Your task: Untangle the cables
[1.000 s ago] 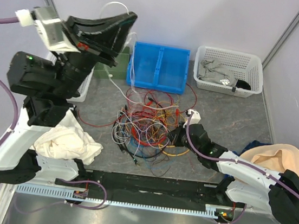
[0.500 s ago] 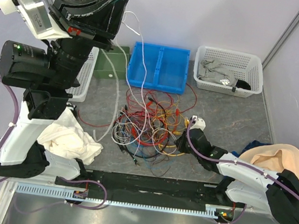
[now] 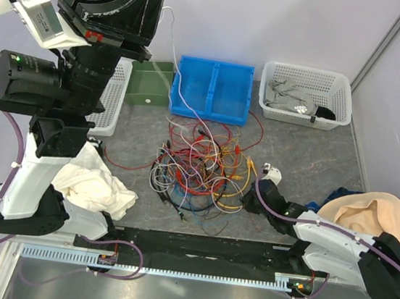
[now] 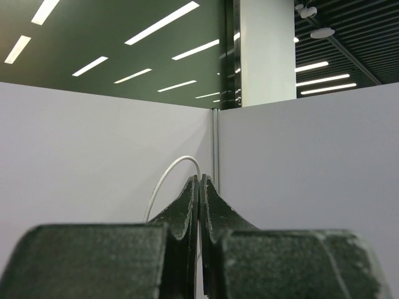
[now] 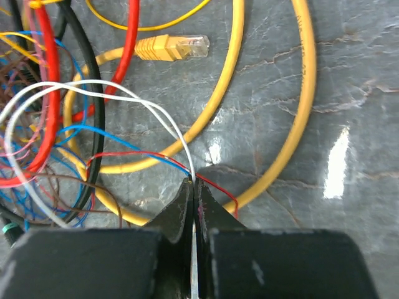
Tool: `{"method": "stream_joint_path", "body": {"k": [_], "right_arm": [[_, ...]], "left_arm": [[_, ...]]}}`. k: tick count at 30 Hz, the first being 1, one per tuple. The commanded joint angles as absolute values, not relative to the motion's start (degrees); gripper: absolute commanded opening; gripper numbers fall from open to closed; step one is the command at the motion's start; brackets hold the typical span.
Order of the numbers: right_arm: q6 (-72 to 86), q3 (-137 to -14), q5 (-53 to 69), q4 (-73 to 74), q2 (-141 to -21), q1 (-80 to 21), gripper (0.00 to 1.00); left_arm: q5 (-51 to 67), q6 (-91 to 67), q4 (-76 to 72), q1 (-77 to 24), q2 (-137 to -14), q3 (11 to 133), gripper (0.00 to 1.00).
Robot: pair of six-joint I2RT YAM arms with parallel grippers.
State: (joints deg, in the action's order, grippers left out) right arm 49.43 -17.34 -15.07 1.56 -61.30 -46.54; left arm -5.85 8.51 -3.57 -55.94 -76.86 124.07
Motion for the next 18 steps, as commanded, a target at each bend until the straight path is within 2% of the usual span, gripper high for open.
{"method": "stream_joint_path", "body": {"k": [1, 3, 4, 6, 12, 18], "right_arm": [[48.3, -19.1, -15.7, 3.2, -52.3, -46.5, 0.12], [45.8, -21.6, -17.6, 5.7, -48.6, -46.4, 0.34], [44.8, -24.8, -18.4, 6.8, -45.7, -46.5, 0.50], [41.9, -28.5, -20.9, 10.4, -43.7, -46.5, 0.64], [34.6, -45.8, -25.6, 16.6, -41.7, -46.5, 0.78], [26.9, -54.0, -20.4, 7.1, -41.0, -46.5, 0.81]], "left_arm": [[-5.4, 10.4, -3.6, -55.8, -76.9, 124.0, 0.02], [-6.1, 10.2, -3.3, -55.8, -76.3, 122.4, 0.02], [-6.3, 10.0, -3.3, -55.7, -75.9, 120.1, 0.02], [-7.4, 9.6, -2.9, -55.8, -75.1, 117.8, 0.02], [-9.7, 4.8, 2.6, -55.7, -73.9, 111.3, 0.02], [-7.0, -1.9, 6.3, -55.8, -72.2, 106.9, 0.02]]}}
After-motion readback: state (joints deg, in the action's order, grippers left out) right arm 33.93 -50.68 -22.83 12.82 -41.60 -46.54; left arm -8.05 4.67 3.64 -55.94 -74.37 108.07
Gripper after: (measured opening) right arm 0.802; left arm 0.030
